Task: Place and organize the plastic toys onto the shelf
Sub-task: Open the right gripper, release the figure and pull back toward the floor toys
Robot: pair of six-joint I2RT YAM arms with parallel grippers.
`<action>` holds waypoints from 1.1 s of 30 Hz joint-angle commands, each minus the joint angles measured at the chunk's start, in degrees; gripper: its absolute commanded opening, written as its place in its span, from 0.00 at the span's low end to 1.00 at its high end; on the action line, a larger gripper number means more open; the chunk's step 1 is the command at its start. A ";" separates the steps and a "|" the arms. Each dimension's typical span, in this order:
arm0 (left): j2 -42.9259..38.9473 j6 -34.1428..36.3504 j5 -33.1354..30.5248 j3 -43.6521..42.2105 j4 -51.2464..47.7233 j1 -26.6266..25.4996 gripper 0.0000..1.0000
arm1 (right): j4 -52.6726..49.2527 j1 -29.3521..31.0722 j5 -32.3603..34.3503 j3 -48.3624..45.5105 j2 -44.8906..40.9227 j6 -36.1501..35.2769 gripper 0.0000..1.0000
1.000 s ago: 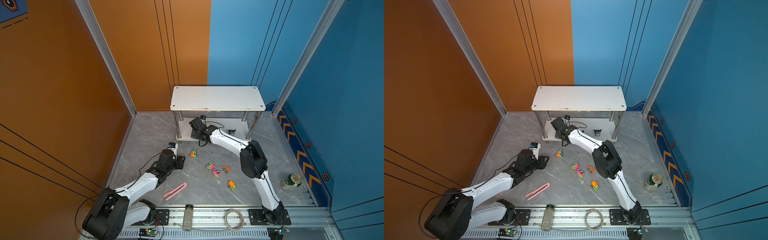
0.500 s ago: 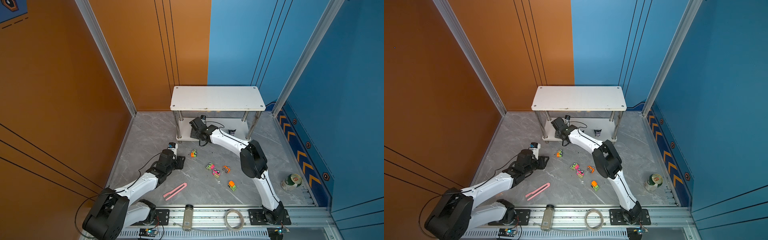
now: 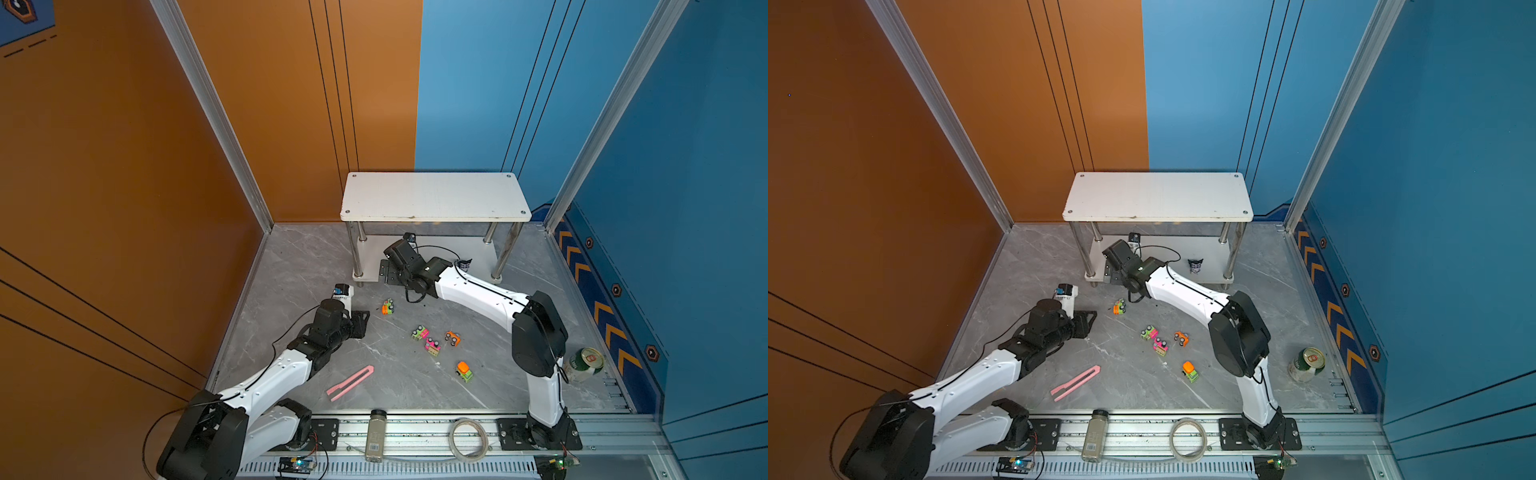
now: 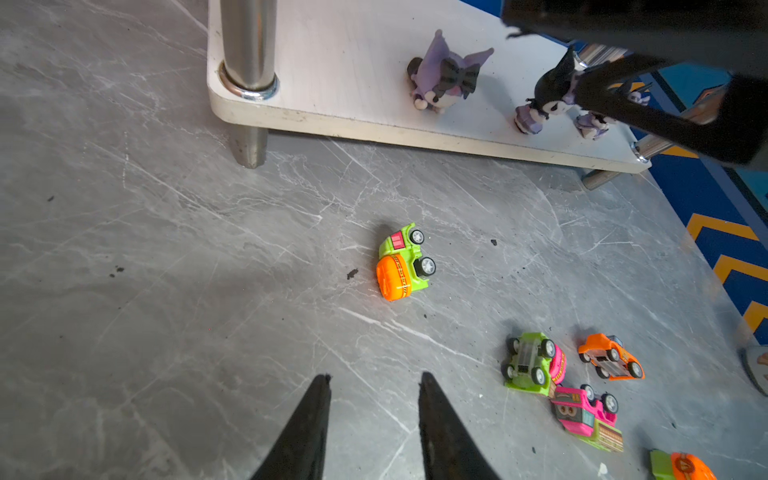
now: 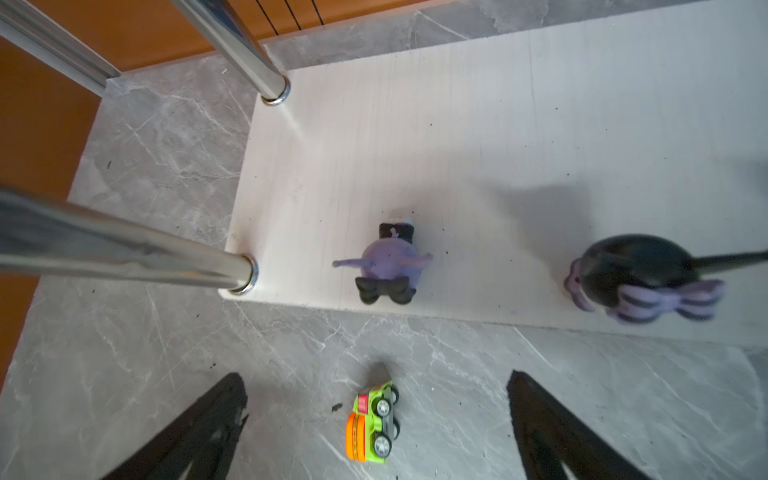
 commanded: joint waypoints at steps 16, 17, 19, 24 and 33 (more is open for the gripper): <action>6.49 1.04 -2.32 6.22 -1.48 -3.82 0.48 | -3.43 3.77 4.72 -36.62 -35.61 -11.73 0.19; 7.48 1.19 -2.58 7.01 -1.12 -4.70 0.48 | -4.10 2.34 3.83 -38.36 -37.10 -11.19 0.08; 9.87 1.35 -3.34 8.90 -0.34 -6.64 0.47 | -5.57 -1.08 1.51 -42.26 -39.99 -9.58 0.00; 12.92 2.37 -6.40 13.22 0.43 -13.05 0.44 | -8.09 -5.42 -7.31 -48.08 -41.98 -9.48 0.00; 13.96 5.92 -11.55 17.07 1.24 -19.01 0.44 | -11.63 -2.95 -3.65 -50.55 -41.32 -9.32 0.04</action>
